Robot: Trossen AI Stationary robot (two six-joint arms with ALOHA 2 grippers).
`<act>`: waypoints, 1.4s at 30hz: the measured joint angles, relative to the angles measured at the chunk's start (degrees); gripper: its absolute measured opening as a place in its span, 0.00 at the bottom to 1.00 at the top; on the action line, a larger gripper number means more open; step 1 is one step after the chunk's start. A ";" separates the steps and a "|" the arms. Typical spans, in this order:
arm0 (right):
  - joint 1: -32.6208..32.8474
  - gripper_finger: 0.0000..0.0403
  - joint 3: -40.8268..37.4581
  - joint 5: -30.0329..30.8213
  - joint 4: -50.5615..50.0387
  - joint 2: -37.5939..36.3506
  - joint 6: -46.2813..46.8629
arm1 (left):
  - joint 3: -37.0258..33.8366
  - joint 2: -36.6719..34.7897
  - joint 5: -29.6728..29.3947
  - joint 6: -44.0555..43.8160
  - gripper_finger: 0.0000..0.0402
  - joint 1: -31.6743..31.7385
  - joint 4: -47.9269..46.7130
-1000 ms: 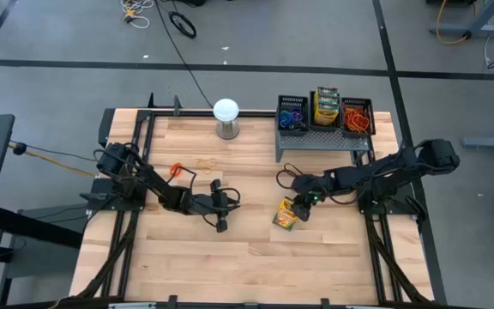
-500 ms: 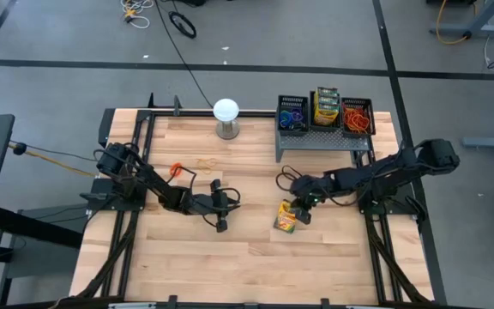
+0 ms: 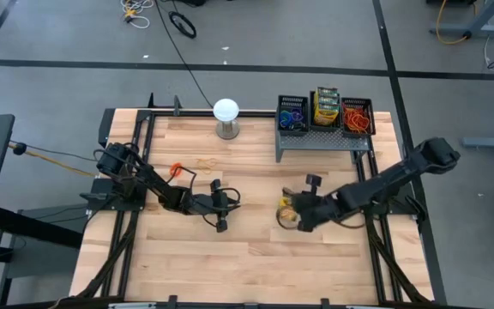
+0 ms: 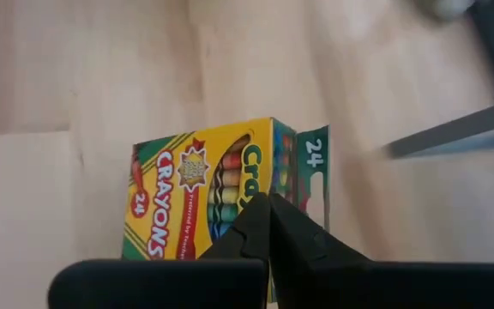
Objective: Pick & Place Office Desk Supplies
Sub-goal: Put the yellow crayon box into the middle black basket on the shelf
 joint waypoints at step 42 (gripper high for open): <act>21.00 0.07 5.32 34.73 9.75 22.85 -14.93 | 5.99 15.96 -0.52 -1.04 0.24 -0.72 14.84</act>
